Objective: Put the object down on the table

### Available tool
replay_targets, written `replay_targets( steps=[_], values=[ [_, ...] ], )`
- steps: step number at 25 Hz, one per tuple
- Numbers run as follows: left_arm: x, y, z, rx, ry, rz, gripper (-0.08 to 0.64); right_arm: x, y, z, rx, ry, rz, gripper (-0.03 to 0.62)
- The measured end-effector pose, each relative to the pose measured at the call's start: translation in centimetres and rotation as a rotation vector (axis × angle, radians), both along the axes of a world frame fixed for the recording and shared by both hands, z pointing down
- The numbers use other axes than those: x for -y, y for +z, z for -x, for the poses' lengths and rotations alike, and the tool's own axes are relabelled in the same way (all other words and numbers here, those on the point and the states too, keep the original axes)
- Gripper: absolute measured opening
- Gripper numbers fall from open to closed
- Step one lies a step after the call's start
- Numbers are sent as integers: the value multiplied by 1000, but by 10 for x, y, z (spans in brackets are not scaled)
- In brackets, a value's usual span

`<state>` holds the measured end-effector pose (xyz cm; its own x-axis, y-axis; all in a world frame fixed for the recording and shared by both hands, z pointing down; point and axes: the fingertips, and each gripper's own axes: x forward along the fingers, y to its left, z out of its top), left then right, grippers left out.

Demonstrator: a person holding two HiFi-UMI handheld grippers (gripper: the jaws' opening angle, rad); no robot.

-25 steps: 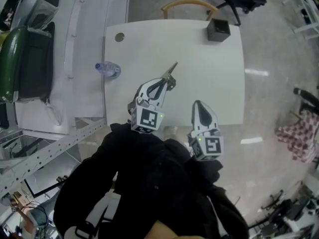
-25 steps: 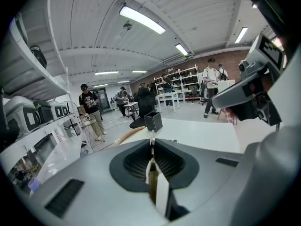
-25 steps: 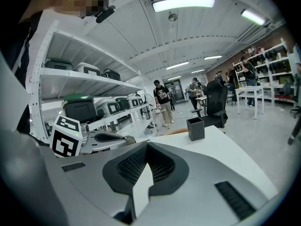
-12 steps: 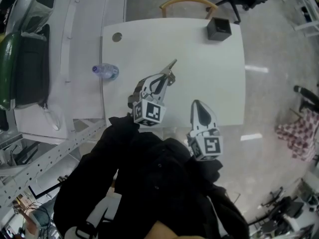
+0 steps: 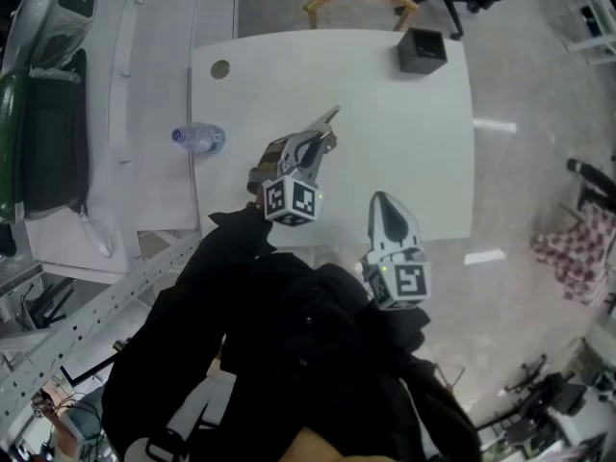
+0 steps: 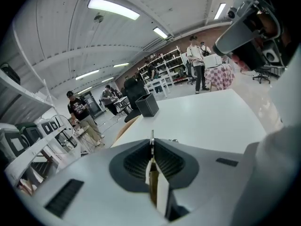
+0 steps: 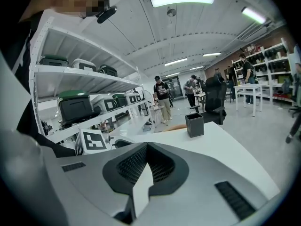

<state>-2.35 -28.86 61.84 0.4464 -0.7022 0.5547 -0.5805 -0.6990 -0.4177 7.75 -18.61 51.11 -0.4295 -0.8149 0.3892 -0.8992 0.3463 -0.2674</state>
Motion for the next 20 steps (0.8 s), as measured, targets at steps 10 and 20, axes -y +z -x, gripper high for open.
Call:
replay_targets(
  steps=[10,20],
  values=[
    [15,39,-3,91,26,21,25,0,3,3,-4,0,9,2],
    [21,60,-1,130,32,64,26,-1,6,0,-13,6,11,2]
  ],
)
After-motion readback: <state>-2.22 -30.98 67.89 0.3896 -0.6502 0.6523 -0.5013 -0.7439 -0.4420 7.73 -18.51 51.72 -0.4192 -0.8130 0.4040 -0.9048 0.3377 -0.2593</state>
